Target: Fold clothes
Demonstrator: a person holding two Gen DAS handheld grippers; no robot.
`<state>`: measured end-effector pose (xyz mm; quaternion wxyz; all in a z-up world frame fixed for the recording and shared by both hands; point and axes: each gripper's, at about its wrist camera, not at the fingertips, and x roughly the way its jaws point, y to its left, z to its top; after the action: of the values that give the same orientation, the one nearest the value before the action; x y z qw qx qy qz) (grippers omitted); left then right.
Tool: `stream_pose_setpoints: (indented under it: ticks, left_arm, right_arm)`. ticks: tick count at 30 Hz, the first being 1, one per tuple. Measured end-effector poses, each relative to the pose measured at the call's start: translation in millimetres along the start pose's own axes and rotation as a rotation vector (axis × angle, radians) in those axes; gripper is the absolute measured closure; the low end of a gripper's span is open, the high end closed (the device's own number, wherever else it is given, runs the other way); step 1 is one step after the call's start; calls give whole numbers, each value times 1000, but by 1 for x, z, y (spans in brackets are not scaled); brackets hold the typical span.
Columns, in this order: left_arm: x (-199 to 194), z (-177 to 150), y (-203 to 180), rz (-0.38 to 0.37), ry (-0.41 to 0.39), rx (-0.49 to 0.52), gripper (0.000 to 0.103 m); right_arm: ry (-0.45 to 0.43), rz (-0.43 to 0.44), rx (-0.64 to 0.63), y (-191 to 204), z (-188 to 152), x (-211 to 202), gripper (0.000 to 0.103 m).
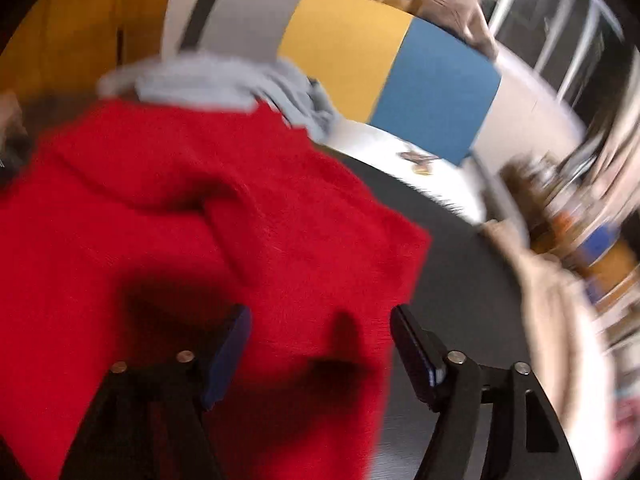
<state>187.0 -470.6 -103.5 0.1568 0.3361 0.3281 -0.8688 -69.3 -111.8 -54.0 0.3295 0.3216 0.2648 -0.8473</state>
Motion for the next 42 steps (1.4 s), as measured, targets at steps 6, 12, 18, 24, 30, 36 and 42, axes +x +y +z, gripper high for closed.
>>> stream_pose_setpoints:
  ticks: [6,12,18,24,30,36,42]
  left_arm:
    - [4,14,-74,-28,-5,291,73]
    - [29,22,-178,-139,54,741,67]
    - [84,31,-254,-254,200,1046,57]
    - [135,18,-300,-315,430,1306,56]
    - [164,8,-312,-389,621,1370,57]
    - [156,5,-298,-384,681,1296,86]
    - [72,19,-283,-511,572,1199,95]
  right_arm:
    - [-57,130,-121,11,26,9,8]
    - [21,226,-216,20,47,44,23]
    - [94,351,-230,28,49,55,72]
    - [83,393,-307,35,48,53,50]
    - [89,443,-320,32,47,61,50]
    - [85,428,-290,36,49,58,75]
    - [87,520,-211,42,52,24,81]
